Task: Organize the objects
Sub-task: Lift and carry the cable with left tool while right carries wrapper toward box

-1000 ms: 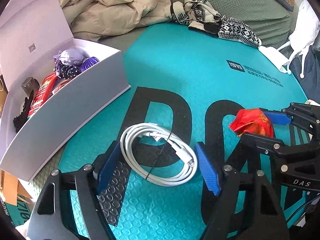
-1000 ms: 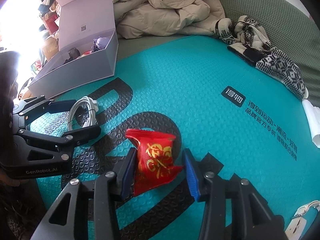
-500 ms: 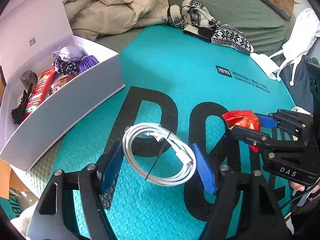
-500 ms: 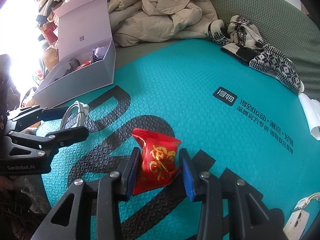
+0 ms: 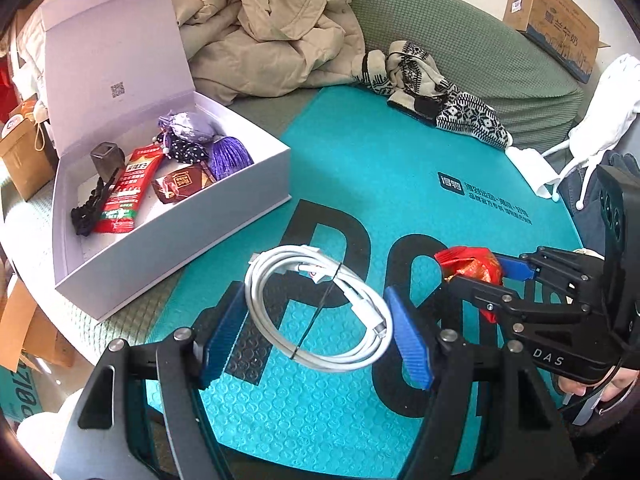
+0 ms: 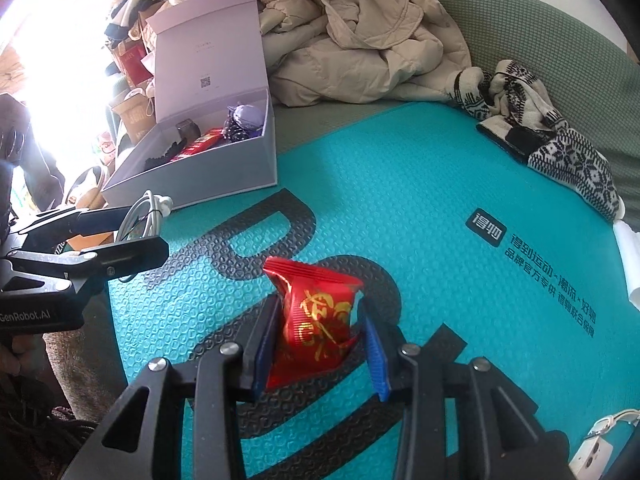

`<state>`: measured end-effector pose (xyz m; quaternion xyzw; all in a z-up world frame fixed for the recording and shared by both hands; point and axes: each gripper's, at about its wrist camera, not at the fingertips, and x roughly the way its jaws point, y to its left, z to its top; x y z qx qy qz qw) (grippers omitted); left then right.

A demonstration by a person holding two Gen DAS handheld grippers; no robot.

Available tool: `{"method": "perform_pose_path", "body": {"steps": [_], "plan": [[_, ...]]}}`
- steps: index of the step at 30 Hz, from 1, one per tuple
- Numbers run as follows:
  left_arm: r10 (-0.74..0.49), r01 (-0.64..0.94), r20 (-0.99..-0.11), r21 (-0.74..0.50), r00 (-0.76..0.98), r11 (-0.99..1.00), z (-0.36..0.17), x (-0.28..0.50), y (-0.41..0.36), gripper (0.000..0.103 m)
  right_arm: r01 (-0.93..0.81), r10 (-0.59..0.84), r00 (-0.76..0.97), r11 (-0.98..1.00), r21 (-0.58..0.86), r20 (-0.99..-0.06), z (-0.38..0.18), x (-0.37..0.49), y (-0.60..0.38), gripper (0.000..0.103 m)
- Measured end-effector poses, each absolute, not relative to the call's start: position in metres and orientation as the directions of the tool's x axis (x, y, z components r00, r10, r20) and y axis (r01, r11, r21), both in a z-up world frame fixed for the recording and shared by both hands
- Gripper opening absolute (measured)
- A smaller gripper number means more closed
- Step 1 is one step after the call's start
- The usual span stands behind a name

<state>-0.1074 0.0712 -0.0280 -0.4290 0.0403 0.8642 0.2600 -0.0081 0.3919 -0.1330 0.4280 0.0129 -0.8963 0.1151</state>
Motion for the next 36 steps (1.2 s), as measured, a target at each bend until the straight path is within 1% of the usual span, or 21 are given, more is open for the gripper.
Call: {"method": "perform_pose_path", "body": {"steps": [18,26,36], "plan": [[0.3,-0.3,-0.741,-0.139,-0.6,-0.944,-0.002,-0.081,-0.01,0.069,0.436,-0.343,-0.567,-0.896,0.08,-0.749,-0.117,-0.019,0.316,0.04],[0.25,-0.242,-0.757,-0.124,-0.604,-0.962,0.004,-0.082,-0.035,0.069,0.477,-0.366,-0.554,-0.876,0.075,-0.748,-0.108,-0.028,0.293,0.04],[0.249,-0.23,-0.76,-0.134,-0.6,-0.964,0.021,-0.106,-0.053,0.069,0.493,-0.371,-0.561,-0.868,0.062,-0.74,-0.089,-0.049,0.275,0.039]]}}
